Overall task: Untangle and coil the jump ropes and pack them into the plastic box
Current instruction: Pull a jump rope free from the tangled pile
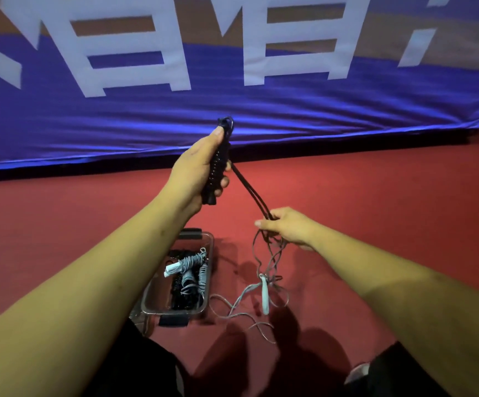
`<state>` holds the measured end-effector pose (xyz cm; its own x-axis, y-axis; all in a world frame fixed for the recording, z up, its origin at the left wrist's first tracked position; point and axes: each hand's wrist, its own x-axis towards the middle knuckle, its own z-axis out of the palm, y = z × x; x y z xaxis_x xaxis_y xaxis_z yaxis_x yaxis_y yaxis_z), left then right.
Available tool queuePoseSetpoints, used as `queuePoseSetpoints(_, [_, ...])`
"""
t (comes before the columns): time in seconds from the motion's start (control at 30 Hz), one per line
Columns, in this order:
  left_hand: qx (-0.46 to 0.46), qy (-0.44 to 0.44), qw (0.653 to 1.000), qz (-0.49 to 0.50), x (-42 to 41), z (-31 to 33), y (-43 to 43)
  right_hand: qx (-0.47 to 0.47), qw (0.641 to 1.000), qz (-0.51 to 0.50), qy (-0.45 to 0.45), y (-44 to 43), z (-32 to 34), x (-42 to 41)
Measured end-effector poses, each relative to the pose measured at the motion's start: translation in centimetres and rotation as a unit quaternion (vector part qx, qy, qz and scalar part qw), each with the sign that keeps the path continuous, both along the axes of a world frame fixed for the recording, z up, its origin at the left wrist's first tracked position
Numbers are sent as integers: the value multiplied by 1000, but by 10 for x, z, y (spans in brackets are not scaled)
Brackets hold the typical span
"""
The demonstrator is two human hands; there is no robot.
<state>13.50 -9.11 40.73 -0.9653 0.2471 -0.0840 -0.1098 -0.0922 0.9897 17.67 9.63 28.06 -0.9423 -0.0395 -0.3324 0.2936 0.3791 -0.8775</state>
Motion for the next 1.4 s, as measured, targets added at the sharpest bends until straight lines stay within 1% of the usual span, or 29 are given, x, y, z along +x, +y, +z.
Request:
queuePoseSetpoints(0.03, [-1,3,1000,1,-1,0,-1,-33,999,0,-3,-3,-2,1])
queuePoseSetpoints(0.07, [-1,5,1000,6,-2,0,-3,-37,999,14,7,-5,-2,2])
queuePoseSetpoints(0.1, [-1,5,1000,13,-4,0,-5,-16,999,35,25,-6,-3,2])
queuePoseSetpoints(0.13, [-1,6,1000,21,-5,1,-8,18,997,54,44,-6,-6,2])
queuePoseSetpoints(0.2, [-4,12,999,35,-9,1,-14,115,988,72,76,-3,-7,2])
queuePoseSetpoints(0.27, [-14,23,999,40,-13,0,-21,174,978,75,87,3,-8,2])
queuePoseSetpoints(0.3, [-16,28,999,44,-14,0,-23,180,978,73,78,5,-7,3])
queuePoseSetpoints(0.37, [-15,35,998,54,-15,-1,-28,161,984,63,45,8,-8,3])
queuePoseSetpoints(0.43, [-12,37,997,63,-15,0,-30,178,982,66,4,10,-15,4])
queuePoseSetpoints(0.53, [-13,49,996,74,-15,1,-30,245,965,60,-74,17,-35,5])
queuePoseSetpoints(0.6, [2,63,994,91,-18,6,-34,287,946,64,-138,18,-41,9])
queuePoseSetpoints(0.63, [6,71,992,101,-20,9,-37,298,937,69,-170,18,-44,12])
queuePoseSetpoints(0.7, [-12,99,990,101,-22,13,-41,282,933,65,-213,17,-50,16])
queuePoseSetpoints(0.77, [-42,123,989,74,-21,14,-42,281,932,71,-216,14,-52,15])
queuePoseSetpoints(0.8, [-52,128,989,56,-20,14,-41,299,927,84,-208,11,-47,14])
queuePoseSetpoints(0.87, [-72,136,988,10,-16,13,-37,361,910,117,-165,7,-34,9])
queuePoseSetpoints(0.9, [-84,141,986,-20,-14,12,-35,371,910,124,-140,5,-25,6])
queuePoseSetpoints(0.93, [-94,143,984,-54,-11,10,-32,354,921,119,-109,3,-16,2])
queuePoseSetpoints(0.97, [-106,144,980,-90,-8,8,-30,294,946,115,-67,-2,-6,-2])
queuePoseSetpoints(1.0, [-116,143,975,-122,-5,6,-27,206,972,111,-30,-8,5,-6])
queuePoseSetpoints(1.03, [-124,143,971,-148,-1,4,-24,131,985,113,3,-17,13,-9])
queuePoseSetpoints(1.07, [-123,143,968,-166,2,4,-20,87,988,123,26,-26,18,-11])
queuePoseSetpoints(1.17, [-87,146,969,-181,5,5,-14,73,987,127,61,-48,20,-12])
queuePoseSetpoints(1.3, [-29,135,980,-142,-1,11,-22,55,994,67,61,-34,15,-13])
queuePoseSetpoints(1.33, [-13,131,982,-136,-2,12,-26,30,997,54,54,-27,13,-12])
queuePoseSetpoints(1.4, [-7,132,983,-130,-4,13,-33,-61,998,15,17,-16,9,-9])
